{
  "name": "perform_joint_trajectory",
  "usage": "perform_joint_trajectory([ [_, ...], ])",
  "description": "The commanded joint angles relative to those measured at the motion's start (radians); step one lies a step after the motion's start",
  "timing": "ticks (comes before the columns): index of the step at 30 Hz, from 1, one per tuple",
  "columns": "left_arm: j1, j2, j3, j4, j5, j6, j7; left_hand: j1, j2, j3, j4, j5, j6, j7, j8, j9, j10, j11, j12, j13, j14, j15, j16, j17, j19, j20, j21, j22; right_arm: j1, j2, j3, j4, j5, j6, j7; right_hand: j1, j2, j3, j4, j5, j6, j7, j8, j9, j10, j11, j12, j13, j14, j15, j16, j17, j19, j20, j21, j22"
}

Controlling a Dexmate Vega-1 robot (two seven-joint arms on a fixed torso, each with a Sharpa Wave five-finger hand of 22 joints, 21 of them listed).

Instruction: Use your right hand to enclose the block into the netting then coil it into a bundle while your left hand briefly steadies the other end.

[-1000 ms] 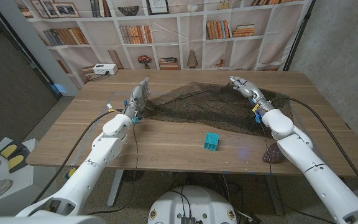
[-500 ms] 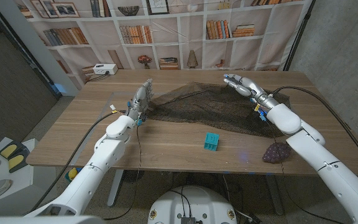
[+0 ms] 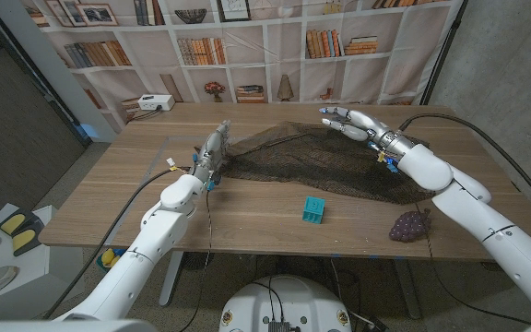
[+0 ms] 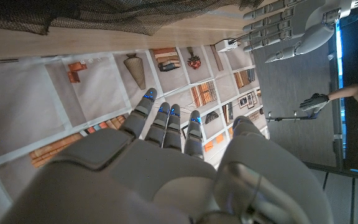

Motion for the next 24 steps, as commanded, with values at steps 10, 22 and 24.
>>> perform_joint_trajectory([
  [10,0.075,0.004,-0.003,-0.108,0.012,0.045,0.065,0.001,-0.008,-0.009,0.001,0.005,-0.056,-0.006,0.001,0.003,-0.078,0.009,0.005,0.003,-0.084,0.006,0.008,0.003,0.009,0.01,0.003,0.003,0.173,-0.141,-0.178,0.02,-0.147,0.21,-0.072,-0.001,-0.006,0.002,-0.007,0.007,0.003,-0.016,-0.007,0.005,0.002,-0.025,-0.007,0.005,0.008,-0.022,-0.004,0.003,0.011,-0.002,0.003,0.005],
  [22,0.118,0.006,-0.007,-0.153,0.026,0.045,0.099,0.0,-0.01,-0.012,0.003,0.005,-0.052,-0.006,0.001,0.004,-0.072,0.008,0.006,0.003,-0.073,0.01,0.01,0.004,0.015,0.018,0.004,0.003,0.251,-0.205,-0.277,-0.025,-0.246,0.282,-0.137,-0.007,-0.005,0.003,-0.008,0.01,0.014,-0.021,-0.009,0.005,0.021,-0.032,-0.005,0.005,0.023,-0.03,-0.001,0.005,0.024,-0.006,0.005,0.006],
  [24,0.124,0.004,-0.009,-0.158,0.027,0.041,0.104,-0.001,-0.01,-0.012,0.003,0.006,-0.051,-0.005,0.001,0.004,-0.072,0.009,0.006,0.003,-0.072,0.01,0.01,0.004,0.016,0.019,0.004,0.003,0.258,-0.216,-0.291,-0.029,-0.251,0.289,-0.147,-0.007,-0.005,0.004,-0.008,0.011,0.016,-0.021,-0.009,0.006,0.023,-0.03,-0.005,0.005,0.027,-0.031,0.0,0.006,0.026,-0.006,0.005,0.006],
])
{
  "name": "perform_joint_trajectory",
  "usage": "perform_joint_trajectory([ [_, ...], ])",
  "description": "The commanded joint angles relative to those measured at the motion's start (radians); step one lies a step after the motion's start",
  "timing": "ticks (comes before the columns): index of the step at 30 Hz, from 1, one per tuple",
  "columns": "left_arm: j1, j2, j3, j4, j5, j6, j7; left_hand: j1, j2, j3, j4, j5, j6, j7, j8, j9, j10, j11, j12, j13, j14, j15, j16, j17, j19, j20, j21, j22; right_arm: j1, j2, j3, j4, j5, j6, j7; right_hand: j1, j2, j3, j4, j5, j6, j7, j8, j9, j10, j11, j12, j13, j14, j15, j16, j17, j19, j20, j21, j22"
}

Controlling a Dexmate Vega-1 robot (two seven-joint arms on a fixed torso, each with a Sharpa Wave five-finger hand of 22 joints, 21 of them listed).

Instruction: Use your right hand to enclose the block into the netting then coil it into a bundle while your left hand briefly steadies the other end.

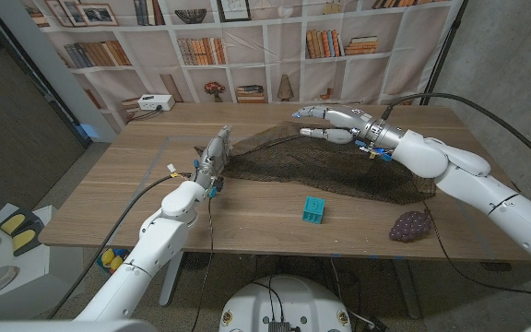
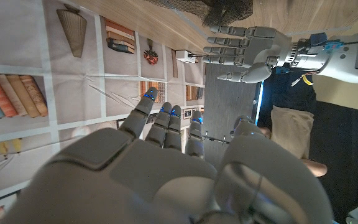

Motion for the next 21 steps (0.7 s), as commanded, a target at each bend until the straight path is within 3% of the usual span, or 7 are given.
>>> perform_joint_trajectory([
  [1,0.044,0.0,-0.007,-0.047,0.012,-0.003,0.035,-0.001,-0.01,-0.004,0.003,0.006,-0.05,-0.006,0.002,0.004,-0.07,0.009,0.006,0.003,-0.067,0.006,0.01,0.004,0.003,0.005,0.004,0.004,0.066,-0.069,-0.093,-0.039,-0.083,0.065,-0.061,-0.006,-0.002,0.004,-0.008,0.003,0.013,-0.002,-0.003,0.006,0.013,0.004,-0.001,0.005,0.01,-0.005,0.001,0.006,0.012,-0.002,0.006,0.002],
  [12,0.054,-0.003,-0.005,-0.056,0.015,-0.009,0.041,-0.002,-0.01,-0.005,0.004,0.006,-0.049,-0.008,0.001,0.004,-0.07,0.01,0.005,0.004,-0.065,0.005,0.009,0.004,0.006,0.006,0.004,0.004,0.057,-0.145,-0.147,-0.106,-0.118,0.018,-0.077,-0.019,-0.019,-0.005,-0.009,0.005,0.0,-0.012,-0.013,0.006,0.014,-0.005,-0.006,0.006,0.016,-0.007,0.0,0.009,0.017,-0.007,0.005,0.003],
  [17,0.053,-0.004,-0.002,-0.052,0.015,-0.015,0.036,-0.002,-0.01,-0.006,0.004,0.006,-0.049,-0.009,0.001,0.004,-0.07,0.011,0.005,0.004,-0.065,0.006,0.008,0.004,0.007,0.009,0.004,0.004,0.047,-0.179,-0.167,-0.145,-0.12,-0.038,-0.056,-0.04,-0.063,-0.03,-0.013,0.006,-0.028,-0.019,-0.028,0.007,-0.002,-0.016,-0.018,0.008,0.021,-0.013,0.0,0.013,0.016,-0.003,0.002,0.004],
  [18,0.053,-0.004,-0.002,-0.052,0.016,-0.015,0.037,-0.002,-0.01,-0.006,0.004,0.006,-0.049,-0.009,0.001,0.004,-0.07,0.01,0.005,0.004,-0.065,0.006,0.008,0.004,0.007,0.01,0.004,0.004,0.042,-0.185,-0.169,-0.153,-0.118,-0.056,-0.053,-0.044,-0.072,-0.035,-0.014,0.007,-0.031,-0.019,-0.029,0.007,-0.004,-0.017,-0.02,0.008,0.023,-0.013,0.0,0.014,0.02,-0.009,0.003,0.004],
  [19,0.052,-0.004,-0.001,-0.053,0.017,-0.013,0.039,-0.002,-0.01,-0.006,0.004,0.006,-0.048,-0.009,0.001,0.004,-0.07,0.01,0.005,0.004,-0.065,0.006,0.008,0.004,0.007,0.01,0.004,0.004,0.033,-0.19,-0.169,-0.162,-0.121,-0.074,-0.058,-0.058,-0.095,-0.05,-0.014,0.01,-0.041,-0.021,-0.033,0.008,-0.011,-0.025,-0.025,0.009,0.035,-0.016,0.004,0.016,0.039,-0.034,0.009,0.005],
  [21,0.049,-0.003,-0.001,-0.052,0.015,-0.01,0.035,-0.002,-0.01,-0.006,0.004,0.006,-0.048,-0.009,0.001,0.004,-0.07,0.011,0.004,0.004,-0.065,0.006,0.008,0.004,0.008,0.01,0.004,0.004,0.022,-0.201,-0.17,-0.178,-0.13,-0.102,-0.066,-0.067,-0.115,-0.062,-0.016,0.012,-0.065,-0.024,-0.04,0.009,-0.019,-0.029,-0.031,0.01,0.056,-0.011,0.011,0.018,0.056,-0.045,0.014,0.006],
])
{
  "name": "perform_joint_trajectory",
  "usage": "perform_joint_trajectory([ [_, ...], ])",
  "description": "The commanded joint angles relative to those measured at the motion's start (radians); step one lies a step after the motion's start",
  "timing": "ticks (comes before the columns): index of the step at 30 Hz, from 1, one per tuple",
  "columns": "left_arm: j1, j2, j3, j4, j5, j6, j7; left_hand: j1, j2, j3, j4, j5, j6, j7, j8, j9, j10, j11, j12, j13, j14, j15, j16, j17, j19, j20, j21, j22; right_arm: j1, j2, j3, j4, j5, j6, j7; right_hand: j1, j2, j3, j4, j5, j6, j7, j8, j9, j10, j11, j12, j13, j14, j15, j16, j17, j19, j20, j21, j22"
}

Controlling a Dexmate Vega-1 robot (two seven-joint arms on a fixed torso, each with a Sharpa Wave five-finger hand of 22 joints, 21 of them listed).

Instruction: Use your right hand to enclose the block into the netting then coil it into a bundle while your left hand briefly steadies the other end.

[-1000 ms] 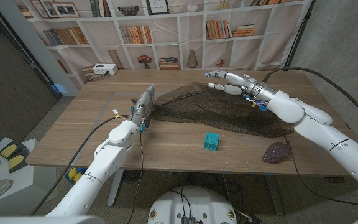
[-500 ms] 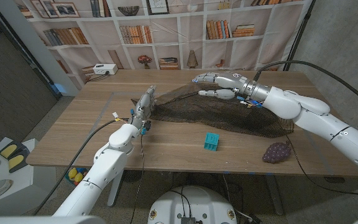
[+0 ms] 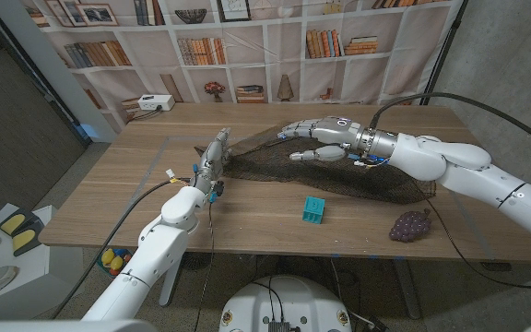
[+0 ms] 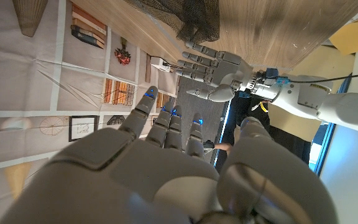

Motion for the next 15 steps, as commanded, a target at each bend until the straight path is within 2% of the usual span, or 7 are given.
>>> perform_joint_trajectory([
  [1,0.0,-0.001,0.005,-0.003,0.004,0.0,0.002,0.002,-0.006,-0.002,0.0,0.006,-0.048,-0.008,0.001,0.004,-0.076,0.006,0.004,0.004,-0.065,0.006,0.008,0.004,-0.001,0.002,0.004,0.004,-0.037,-0.078,-0.039,-0.093,-0.031,-0.133,0.0,-0.018,-0.053,-0.028,-0.003,0.011,-0.04,-0.002,-0.014,0.005,-0.018,-0.02,-0.015,0.005,0.037,0.004,0.012,0.006,0.043,-0.023,0.016,0.006],
  [2,-0.003,-0.001,0.006,-0.003,0.004,0.002,0.001,0.002,-0.006,-0.002,0.0,0.006,-0.048,-0.008,0.0,0.004,-0.076,0.006,0.004,0.004,-0.065,0.005,0.008,0.004,-0.002,0.002,0.003,0.004,-0.039,-0.085,-0.041,-0.101,-0.027,-0.147,0.008,-0.024,-0.069,-0.038,-0.006,0.013,-0.058,0.001,-0.018,0.006,-0.024,-0.031,-0.018,0.006,0.035,0.007,0.009,0.006,0.042,-0.021,0.014,0.006],
  [6,-0.018,0.0,0.011,0.005,0.004,0.009,-0.006,0.002,-0.006,-0.002,0.0,0.006,-0.049,-0.008,0.0,0.005,-0.077,0.005,0.003,0.004,-0.065,0.005,0.007,0.004,-0.002,0.003,0.003,0.004,-0.039,-0.107,-0.057,-0.115,-0.02,-0.169,0.029,-0.033,-0.092,-0.052,-0.008,0.019,-0.086,0.003,-0.021,0.008,-0.054,-0.038,-0.03,0.008,0.018,0.004,0.001,0.009,0.018,0.008,0.003,0.007],
  [11,-0.036,-0.002,0.019,0.02,0.001,0.016,-0.017,0.002,-0.007,-0.003,0.0,0.006,-0.051,-0.008,-0.001,0.005,-0.077,0.005,0.003,0.004,-0.067,0.005,0.006,0.004,-0.003,0.004,0.002,0.004,-0.041,-0.132,-0.082,-0.129,-0.045,-0.197,0.037,-0.028,-0.103,-0.057,-0.015,0.024,-0.096,-0.007,-0.018,0.009,-0.058,-0.041,-0.03,0.009,-0.002,-0.003,-0.009,0.009,-0.012,0.012,-0.01,0.008],
  [15,-0.045,-0.003,0.024,0.028,0.0,0.024,-0.021,0.002,-0.007,-0.004,0.0,0.007,-0.053,-0.008,-0.002,0.005,-0.079,0.004,0.002,0.004,-0.068,0.005,0.005,0.004,-0.004,0.004,0.001,0.004,-0.042,-0.147,-0.1,-0.152,-0.033,-0.248,0.079,-0.02,-0.108,-0.058,-0.021,0.03,-0.097,-0.003,-0.015,0.01,-0.067,-0.038,-0.032,0.01,-0.022,0.001,-0.017,0.01,-0.028,0.015,-0.016,0.009],
])
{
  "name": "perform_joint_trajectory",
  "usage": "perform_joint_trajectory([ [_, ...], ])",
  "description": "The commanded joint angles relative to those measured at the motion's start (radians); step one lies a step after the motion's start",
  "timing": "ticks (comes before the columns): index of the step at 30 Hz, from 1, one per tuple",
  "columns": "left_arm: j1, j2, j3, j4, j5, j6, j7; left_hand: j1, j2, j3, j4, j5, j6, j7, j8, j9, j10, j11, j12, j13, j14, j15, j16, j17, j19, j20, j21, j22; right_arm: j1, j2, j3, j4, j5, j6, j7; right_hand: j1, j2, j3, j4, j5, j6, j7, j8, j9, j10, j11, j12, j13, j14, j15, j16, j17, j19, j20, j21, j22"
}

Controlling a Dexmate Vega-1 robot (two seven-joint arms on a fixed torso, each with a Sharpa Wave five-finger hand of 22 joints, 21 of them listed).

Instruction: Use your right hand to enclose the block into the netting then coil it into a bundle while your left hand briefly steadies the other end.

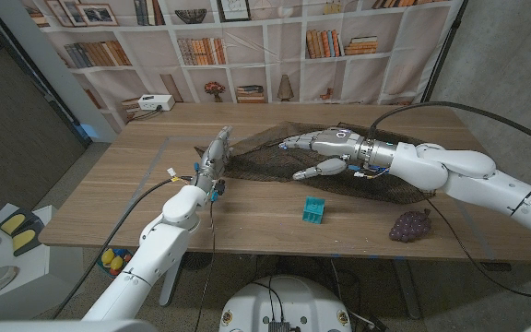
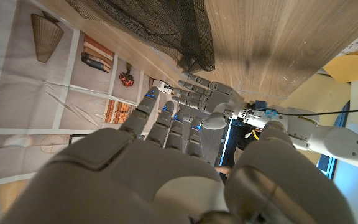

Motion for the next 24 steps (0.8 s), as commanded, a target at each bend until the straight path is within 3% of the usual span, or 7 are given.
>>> perform_joint_trajectory([
  [1,-0.029,-0.003,0.014,0.023,-0.002,0.021,-0.015,0.002,-0.007,-0.004,0.0,0.007,-0.053,-0.008,-0.002,0.005,-0.079,0.006,0.002,0.004,-0.068,0.004,0.005,0.004,-0.003,0.004,0.001,0.004,-0.01,-0.059,-0.053,-0.061,-0.005,-0.121,0.068,0.01,-0.01,0.0,-0.009,0.01,-0.003,0.004,0.003,0.006,-0.015,0.003,-0.004,0.006,-0.024,0.006,-0.015,0.003,-0.022,0.002,-0.009,0.004],
  [11,-0.035,-0.001,0.017,0.026,-0.001,0.024,-0.022,0.002,-0.007,-0.005,0.001,0.007,-0.056,-0.008,-0.003,0.005,-0.082,0.007,0.0,0.005,-0.069,0.005,0.004,0.005,-0.004,0.006,-0.001,0.005,-0.016,-0.087,-0.096,-0.091,-0.021,-0.18,0.077,0.032,-0.018,0.0,-0.023,0.022,-0.013,0.006,0.006,0.007,-0.035,-0.004,-0.007,0.008,-0.054,0.008,-0.027,0.005,-0.049,0.008,-0.02,0.005],
  [21,-0.037,0.002,0.017,0.03,-0.005,0.024,-0.031,0.002,-0.007,-0.006,0.001,0.007,-0.056,-0.008,-0.003,0.005,-0.083,0.007,0.0,0.005,-0.07,0.005,0.003,0.005,-0.005,0.007,-0.002,0.005,-0.009,-0.109,-0.137,-0.117,-0.017,-0.225,0.109,0.076,-0.038,-0.001,-0.052,0.037,-0.022,0.007,0.011,0.008,-0.005,0.009,0.01,0.01,-0.028,0.001,-0.018,0.006,-0.017,0.007,-0.006,0.006],
  [24,-0.037,0.001,0.017,0.034,-0.008,0.025,-0.033,0.002,-0.007,-0.006,0.001,0.007,-0.056,-0.008,-0.003,0.005,-0.084,0.008,-0.001,0.005,-0.07,0.006,0.003,0.005,-0.005,0.007,-0.002,0.005,-0.009,-0.117,-0.15,-0.123,-0.014,-0.238,0.117,0.08,-0.039,-0.002,-0.055,0.04,-0.022,0.005,0.012,0.008,-0.004,0.003,0.011,0.011,-0.025,0.0,-0.017,0.006,-0.013,0.008,-0.005,0.006],
])
